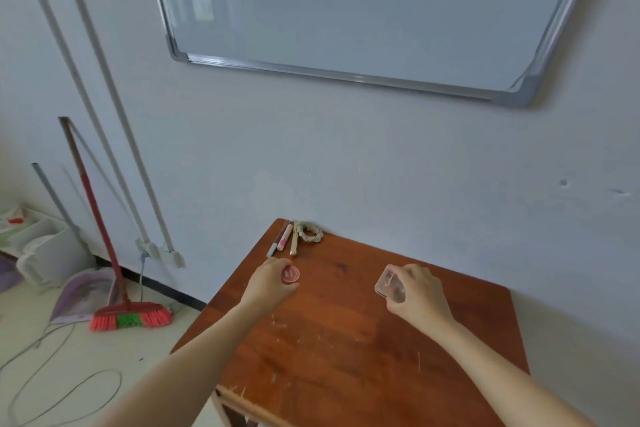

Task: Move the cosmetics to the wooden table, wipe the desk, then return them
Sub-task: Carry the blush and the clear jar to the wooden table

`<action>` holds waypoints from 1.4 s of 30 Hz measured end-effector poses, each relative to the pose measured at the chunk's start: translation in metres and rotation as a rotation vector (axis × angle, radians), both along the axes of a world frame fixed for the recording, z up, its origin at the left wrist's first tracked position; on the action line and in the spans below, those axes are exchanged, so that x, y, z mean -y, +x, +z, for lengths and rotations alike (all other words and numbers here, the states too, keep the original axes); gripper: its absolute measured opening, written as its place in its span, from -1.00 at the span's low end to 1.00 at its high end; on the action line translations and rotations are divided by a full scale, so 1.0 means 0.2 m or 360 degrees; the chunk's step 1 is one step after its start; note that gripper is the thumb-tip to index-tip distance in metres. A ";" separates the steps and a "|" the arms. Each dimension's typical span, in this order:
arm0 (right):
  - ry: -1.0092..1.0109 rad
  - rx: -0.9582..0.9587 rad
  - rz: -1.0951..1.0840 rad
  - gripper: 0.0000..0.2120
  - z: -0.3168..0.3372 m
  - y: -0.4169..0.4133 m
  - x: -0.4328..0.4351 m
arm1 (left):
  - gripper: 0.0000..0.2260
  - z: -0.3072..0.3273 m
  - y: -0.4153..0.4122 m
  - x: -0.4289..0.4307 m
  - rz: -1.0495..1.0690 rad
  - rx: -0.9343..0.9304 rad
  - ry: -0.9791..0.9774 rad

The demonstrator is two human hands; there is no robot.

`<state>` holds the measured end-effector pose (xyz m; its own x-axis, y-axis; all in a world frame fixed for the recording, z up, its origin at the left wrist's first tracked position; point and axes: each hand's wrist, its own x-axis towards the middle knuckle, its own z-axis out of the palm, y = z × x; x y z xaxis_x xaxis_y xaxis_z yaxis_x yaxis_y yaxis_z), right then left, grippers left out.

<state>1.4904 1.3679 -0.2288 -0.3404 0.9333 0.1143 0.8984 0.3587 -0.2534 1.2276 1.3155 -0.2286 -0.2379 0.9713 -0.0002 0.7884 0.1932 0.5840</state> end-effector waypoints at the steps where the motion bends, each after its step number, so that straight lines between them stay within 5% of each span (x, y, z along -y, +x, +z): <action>1: -0.0022 0.0014 0.0013 -0.49 -0.01 -0.01 -0.07 | -0.60 -0.01 0.01 -0.07 -0.0007 -0.0015 -0.0015; 14: -0.0335 -0.0288 0.0138 -0.44 -0.31 -0.21 -0.46 | -0.53 -0.27 0.00 -0.60 0.0000 -0.0246 -0.0160; 26: -0.0322 -0.0374 0.0022 -0.45 -0.35 -0.31 -0.58 | -0.55 -0.41 -0.08 -0.79 -0.0310 -0.0877 0.0011; 34: -0.0379 -0.0249 0.0035 -0.49 -0.39 -0.54 -0.71 | -0.49 -0.42 -0.24 -0.54 -0.0038 -0.0792 -0.0192; 42: -0.0379 -0.0211 0.0033 -0.68 -0.43 -0.72 -0.84 | -0.21 -0.46 -0.45 -0.30 0.0002 -0.0510 -0.0394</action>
<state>1.3469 1.5351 -0.3148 -0.3566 0.9322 -0.0623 0.8447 0.2932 -0.4479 1.1381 1.3761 -0.3204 -0.2650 0.9509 -0.1597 0.9226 0.2982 0.2447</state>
